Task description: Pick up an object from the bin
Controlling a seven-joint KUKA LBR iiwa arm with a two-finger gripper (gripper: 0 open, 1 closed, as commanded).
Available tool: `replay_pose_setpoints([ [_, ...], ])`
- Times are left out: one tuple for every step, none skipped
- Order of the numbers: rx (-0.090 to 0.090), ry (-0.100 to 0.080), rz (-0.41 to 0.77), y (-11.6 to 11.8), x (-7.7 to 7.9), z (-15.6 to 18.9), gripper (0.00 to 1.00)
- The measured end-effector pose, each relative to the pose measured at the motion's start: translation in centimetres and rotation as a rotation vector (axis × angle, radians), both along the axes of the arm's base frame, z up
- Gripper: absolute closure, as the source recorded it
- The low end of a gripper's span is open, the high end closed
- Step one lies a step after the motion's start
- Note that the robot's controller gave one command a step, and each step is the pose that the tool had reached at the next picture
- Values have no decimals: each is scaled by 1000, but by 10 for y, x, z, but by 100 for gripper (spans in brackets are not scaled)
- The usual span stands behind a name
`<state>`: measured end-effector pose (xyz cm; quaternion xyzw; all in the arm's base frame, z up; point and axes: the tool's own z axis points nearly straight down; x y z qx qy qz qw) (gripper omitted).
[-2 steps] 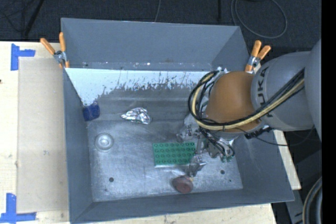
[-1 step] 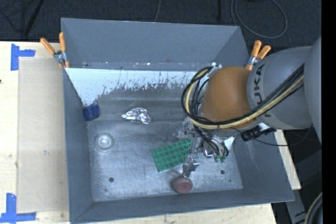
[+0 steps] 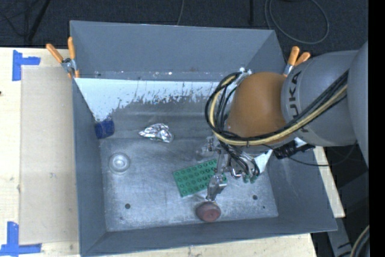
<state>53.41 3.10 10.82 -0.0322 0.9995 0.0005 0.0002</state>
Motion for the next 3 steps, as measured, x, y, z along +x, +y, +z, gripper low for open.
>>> replay_pose_setpoints([
  [1, -3, -93, -5, 8, -36, 0],
  [0, -1, -89, -5, 9, -36, 0],
  [1, -3, -88, -4, 10, -33, 100],
])
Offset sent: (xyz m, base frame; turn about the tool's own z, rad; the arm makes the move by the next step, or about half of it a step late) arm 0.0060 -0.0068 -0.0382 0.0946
